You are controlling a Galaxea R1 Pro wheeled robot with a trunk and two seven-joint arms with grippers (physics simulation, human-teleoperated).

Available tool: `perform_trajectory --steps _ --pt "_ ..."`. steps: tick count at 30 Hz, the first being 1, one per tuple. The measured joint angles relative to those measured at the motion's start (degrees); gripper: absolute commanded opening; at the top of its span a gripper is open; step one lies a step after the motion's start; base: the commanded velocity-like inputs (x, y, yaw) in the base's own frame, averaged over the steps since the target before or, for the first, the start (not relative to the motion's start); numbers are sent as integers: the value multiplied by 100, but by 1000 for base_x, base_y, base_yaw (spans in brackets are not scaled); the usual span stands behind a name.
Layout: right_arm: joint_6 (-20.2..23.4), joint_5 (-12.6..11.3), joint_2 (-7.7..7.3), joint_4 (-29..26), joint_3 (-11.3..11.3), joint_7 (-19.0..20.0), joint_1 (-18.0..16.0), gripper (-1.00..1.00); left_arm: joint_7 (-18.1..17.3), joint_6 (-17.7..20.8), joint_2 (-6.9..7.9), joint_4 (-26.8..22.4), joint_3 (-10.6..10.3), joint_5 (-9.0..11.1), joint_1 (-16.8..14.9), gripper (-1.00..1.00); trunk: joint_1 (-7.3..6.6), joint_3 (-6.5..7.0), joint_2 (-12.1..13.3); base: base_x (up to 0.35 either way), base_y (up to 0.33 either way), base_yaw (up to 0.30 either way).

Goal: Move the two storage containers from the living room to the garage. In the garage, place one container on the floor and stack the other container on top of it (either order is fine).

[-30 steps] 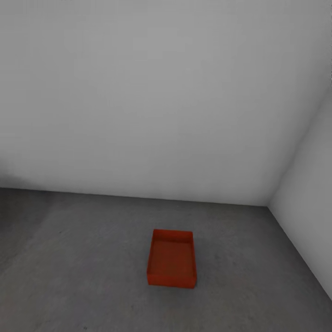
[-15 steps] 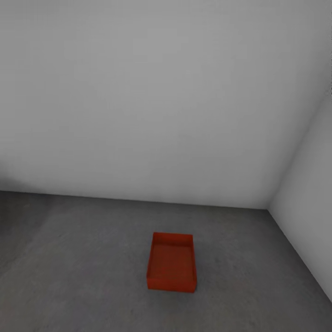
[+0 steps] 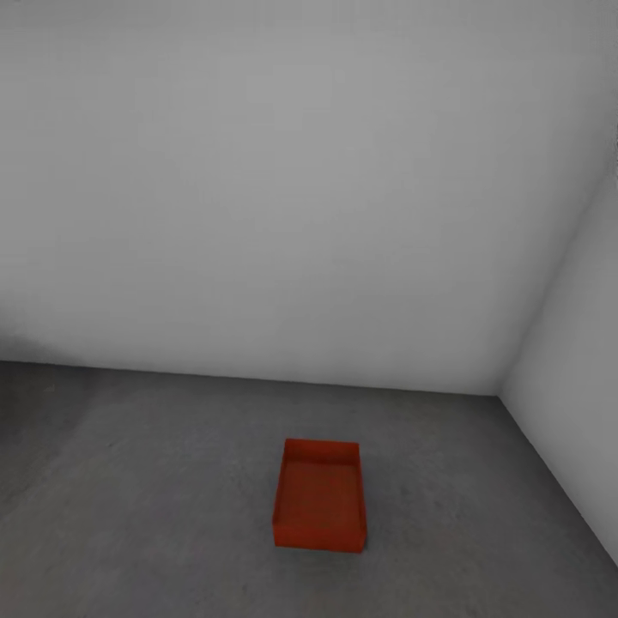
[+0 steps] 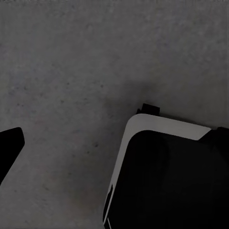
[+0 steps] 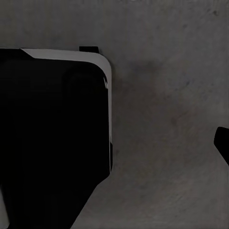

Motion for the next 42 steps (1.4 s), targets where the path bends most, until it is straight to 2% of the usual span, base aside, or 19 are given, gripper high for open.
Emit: perform_trajectory --steps 14,42 --pt "7 0 0 0 0 0 0 100 -1 -4 0 0 0 0 0 100 0 121 0 0 0 0" --pt "-7 -12 -14 0 0 59 0 100 1 -3 0 0 0 0 0 100 0 279 1 0 0 0"
